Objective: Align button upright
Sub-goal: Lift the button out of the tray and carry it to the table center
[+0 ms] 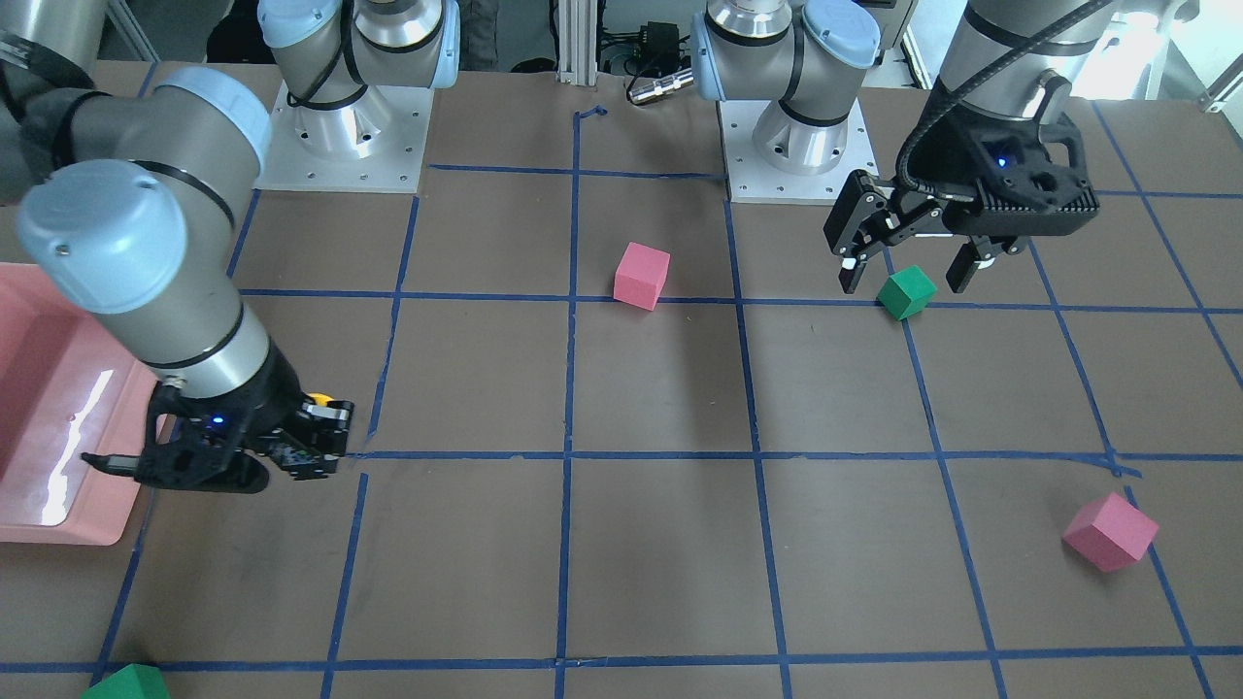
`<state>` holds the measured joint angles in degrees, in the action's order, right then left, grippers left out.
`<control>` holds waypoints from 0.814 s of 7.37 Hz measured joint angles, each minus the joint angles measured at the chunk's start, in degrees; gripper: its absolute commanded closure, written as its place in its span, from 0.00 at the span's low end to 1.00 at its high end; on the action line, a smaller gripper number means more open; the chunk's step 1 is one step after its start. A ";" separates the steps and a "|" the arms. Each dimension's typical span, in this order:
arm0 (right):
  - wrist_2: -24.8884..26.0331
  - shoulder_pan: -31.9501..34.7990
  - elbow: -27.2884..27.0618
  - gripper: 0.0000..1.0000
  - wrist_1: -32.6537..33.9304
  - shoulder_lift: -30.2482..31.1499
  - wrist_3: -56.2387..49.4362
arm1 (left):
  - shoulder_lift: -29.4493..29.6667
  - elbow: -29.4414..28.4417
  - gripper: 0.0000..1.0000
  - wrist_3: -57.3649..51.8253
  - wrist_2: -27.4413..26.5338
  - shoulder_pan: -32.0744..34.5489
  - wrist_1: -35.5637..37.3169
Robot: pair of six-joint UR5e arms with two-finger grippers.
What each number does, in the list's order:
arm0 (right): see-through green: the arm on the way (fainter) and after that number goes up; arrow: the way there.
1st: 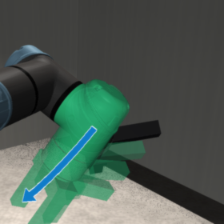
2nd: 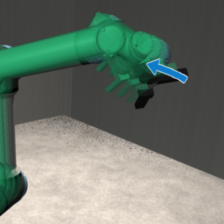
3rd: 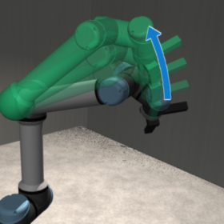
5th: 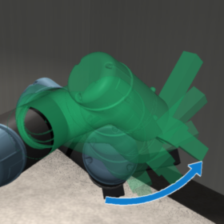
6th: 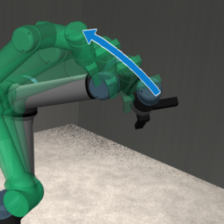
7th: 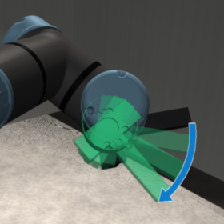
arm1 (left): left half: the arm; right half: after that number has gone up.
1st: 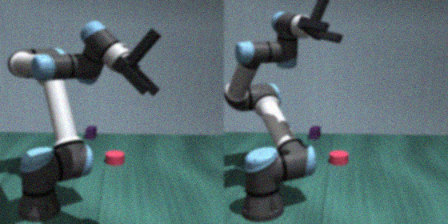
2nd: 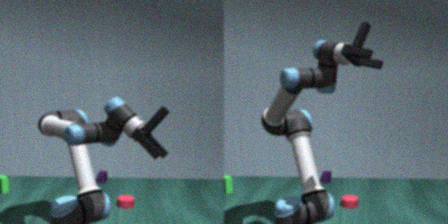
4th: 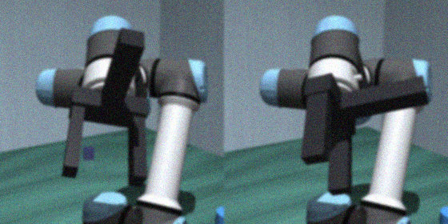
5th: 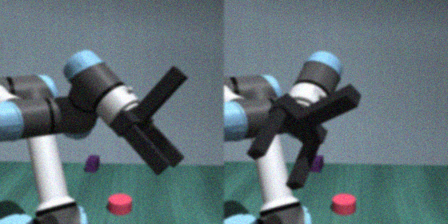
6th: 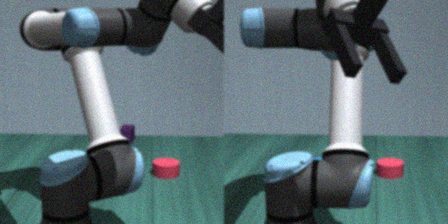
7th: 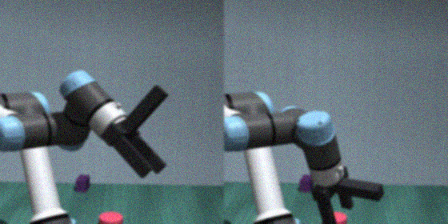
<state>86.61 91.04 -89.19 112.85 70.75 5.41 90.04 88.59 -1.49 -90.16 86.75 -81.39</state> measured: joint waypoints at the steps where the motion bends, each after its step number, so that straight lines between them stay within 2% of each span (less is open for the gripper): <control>1: -1.77 3.71 -0.03 1.00 2.12 -1.73 4.76 | 0.01 0.00 0.00 0.00 0.04 0.00 0.00; 3: -3.03 10.21 0.07 1.00 7.72 -5.50 11.85 | 0.04 -0.02 0.00 0.00 0.06 -0.05 0.00; 6: -3.10 17.17 0.28 1.00 13.64 -10.59 16.10 | 0.04 -0.04 0.00 0.00 0.05 -0.08 0.05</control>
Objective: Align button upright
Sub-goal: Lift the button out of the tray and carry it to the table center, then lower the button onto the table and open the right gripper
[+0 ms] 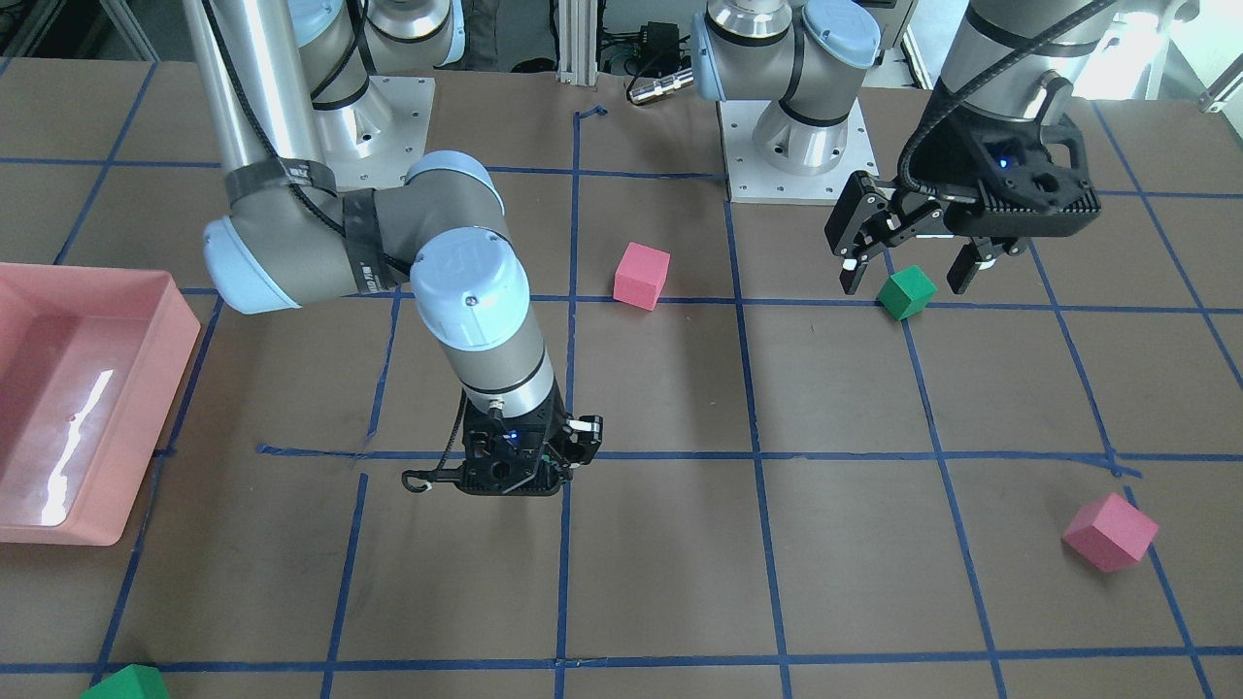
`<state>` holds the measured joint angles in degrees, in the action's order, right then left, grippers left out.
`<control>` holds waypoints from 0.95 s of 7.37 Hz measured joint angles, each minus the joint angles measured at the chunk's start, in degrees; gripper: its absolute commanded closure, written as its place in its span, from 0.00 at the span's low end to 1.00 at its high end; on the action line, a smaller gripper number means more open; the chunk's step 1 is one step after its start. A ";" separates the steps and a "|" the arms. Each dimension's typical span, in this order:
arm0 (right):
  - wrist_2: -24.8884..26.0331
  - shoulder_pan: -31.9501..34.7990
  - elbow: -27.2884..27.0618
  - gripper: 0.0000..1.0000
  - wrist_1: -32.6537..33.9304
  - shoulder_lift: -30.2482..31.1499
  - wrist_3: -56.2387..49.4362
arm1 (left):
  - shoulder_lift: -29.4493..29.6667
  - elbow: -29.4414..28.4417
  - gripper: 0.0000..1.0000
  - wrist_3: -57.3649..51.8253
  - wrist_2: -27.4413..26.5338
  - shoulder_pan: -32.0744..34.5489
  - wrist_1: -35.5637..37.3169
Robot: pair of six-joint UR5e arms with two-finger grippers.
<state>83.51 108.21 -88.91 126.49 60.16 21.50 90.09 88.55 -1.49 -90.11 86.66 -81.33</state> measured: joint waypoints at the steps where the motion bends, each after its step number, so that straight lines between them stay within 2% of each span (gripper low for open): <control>1: 0.09 1.09 -0.03 1.00 1.35 -1.46 0.48 | -0.01 0.01 0.00 0.04 0.03 0.00 0.02; 6: 0.08 1.82 -0.17 1.00 3.35 -4.52 0.30 | -0.08 0.13 0.00 0.03 0.04 0.00 0.22; 7: 0.08 1.82 -0.16 0.96 3.50 -4.69 0.20 | -0.04 0.13 0.00 0.01 0.06 0.00 0.31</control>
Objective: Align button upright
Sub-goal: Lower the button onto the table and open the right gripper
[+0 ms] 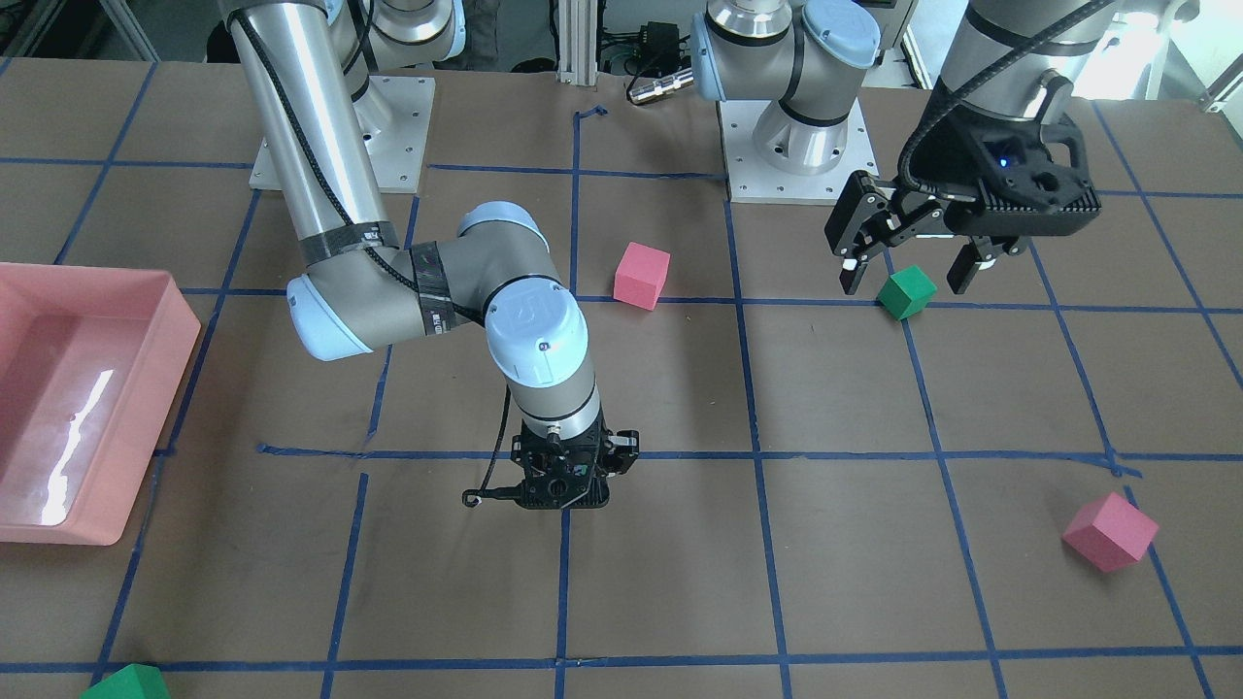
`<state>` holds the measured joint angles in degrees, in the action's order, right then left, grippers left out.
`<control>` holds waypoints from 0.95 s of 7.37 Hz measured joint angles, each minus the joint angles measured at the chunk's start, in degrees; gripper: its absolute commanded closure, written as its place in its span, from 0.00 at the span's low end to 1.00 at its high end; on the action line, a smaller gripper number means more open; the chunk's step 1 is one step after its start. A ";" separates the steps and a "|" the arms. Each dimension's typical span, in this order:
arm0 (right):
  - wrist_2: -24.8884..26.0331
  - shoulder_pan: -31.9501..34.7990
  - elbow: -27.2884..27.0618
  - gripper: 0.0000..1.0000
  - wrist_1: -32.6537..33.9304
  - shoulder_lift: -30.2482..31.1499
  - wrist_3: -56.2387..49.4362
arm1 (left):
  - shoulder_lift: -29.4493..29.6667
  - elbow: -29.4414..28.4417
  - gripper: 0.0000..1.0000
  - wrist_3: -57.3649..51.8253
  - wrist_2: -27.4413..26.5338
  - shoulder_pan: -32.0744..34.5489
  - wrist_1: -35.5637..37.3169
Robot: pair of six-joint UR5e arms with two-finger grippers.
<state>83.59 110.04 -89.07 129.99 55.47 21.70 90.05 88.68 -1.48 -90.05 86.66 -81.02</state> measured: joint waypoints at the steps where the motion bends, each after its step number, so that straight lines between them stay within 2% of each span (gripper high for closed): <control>1: 0.00 0.00 -0.11 0.93 0.06 -0.16 -0.05 | 0.03 0.00 0.00 -0.01 0.00 0.00 0.04; 3: -0.02 0.00 -0.63 0.82 0.09 -0.33 -0.08 | 0.03 0.00 0.00 -0.01 -0.01 0.05 0.07; 4: -0.04 0.00 -0.76 0.81 0.09 -0.40 -0.08 | 0.04 0.00 0.00 -0.01 -0.03 0.08 0.10; 7: -0.18 0.00 -1.24 0.70 0.09 -0.45 -0.02 | 0.04 0.00 0.00 -0.01 -0.04 0.09 0.16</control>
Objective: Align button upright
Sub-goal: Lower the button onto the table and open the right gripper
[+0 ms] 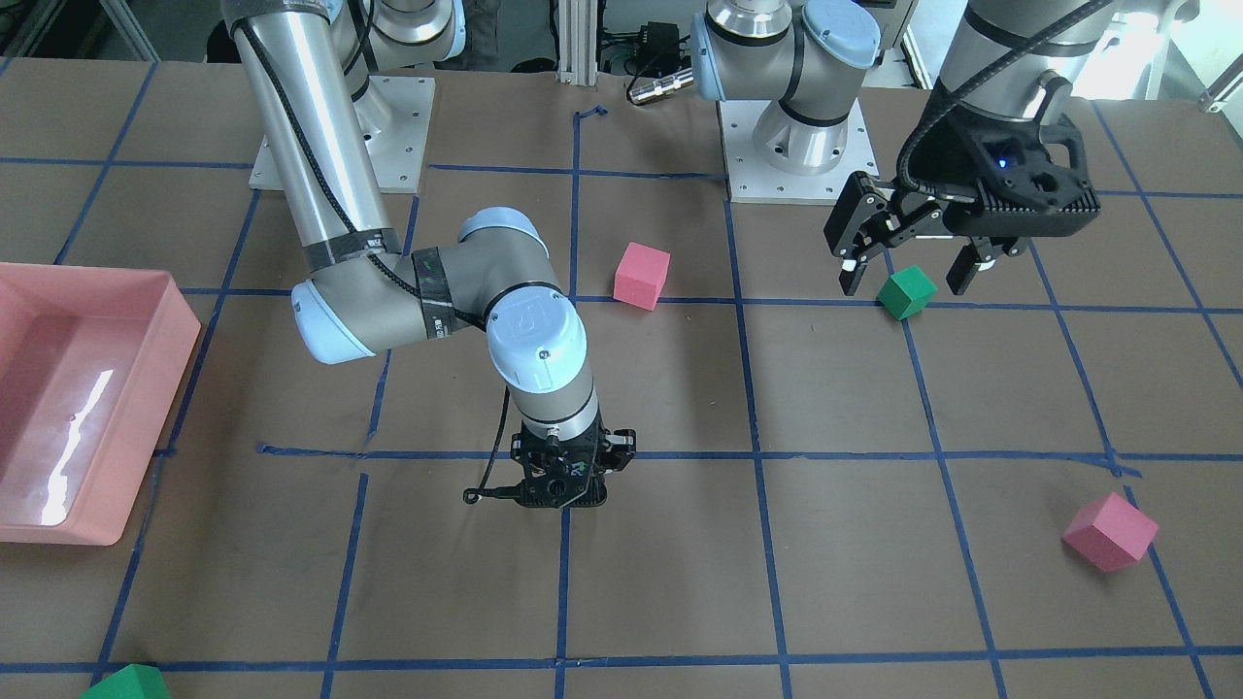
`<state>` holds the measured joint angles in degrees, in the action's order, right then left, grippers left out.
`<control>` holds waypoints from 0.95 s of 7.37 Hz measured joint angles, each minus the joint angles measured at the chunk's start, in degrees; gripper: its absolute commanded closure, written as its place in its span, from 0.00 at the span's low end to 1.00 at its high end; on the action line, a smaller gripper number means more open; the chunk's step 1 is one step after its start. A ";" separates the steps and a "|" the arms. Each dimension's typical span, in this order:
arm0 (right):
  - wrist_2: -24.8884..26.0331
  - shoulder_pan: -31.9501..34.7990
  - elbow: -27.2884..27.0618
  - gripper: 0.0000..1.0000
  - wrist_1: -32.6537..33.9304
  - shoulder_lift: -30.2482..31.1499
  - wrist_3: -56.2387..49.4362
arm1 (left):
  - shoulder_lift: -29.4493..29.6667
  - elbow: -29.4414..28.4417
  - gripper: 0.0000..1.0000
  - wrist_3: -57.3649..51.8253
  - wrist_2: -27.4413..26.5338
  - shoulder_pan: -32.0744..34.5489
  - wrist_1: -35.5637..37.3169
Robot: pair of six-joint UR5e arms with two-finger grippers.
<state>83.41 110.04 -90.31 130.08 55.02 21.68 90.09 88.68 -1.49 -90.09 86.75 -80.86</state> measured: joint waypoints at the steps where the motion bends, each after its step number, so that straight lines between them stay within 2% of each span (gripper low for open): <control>1: -0.05 0.00 -0.21 0.70 0.00 0.01 0.02 | 0.02 0.02 0.00 0.00 0.00 0.00 0.00; 2: -0.07 0.00 -0.39 0.51 0.02 0.04 0.05 | 0.08 0.06 0.00 0.00 0.04 0.03 0.00; 3: -0.10 0.00 -0.50 0.49 0.04 0.07 0.09 | 0.13 0.10 0.00 0.00 0.09 0.06 0.01; 5: -0.34 0.00 -0.56 0.32 0.01 0.12 0.14 | 0.17 0.16 0.00 0.00 0.07 0.08 0.00; 6: -0.40 0.00 -0.59 0.31 0.00 0.12 0.15 | 0.17 0.17 0.00 0.00 0.03 0.09 0.00; 7: -0.45 0.00 -0.63 0.25 0.00 0.18 0.14 | 0.16 0.16 0.00 0.02 0.01 0.08 -0.05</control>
<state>82.96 110.04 -90.94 130.08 55.20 21.82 90.25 88.84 -1.48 -90.08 86.82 -80.92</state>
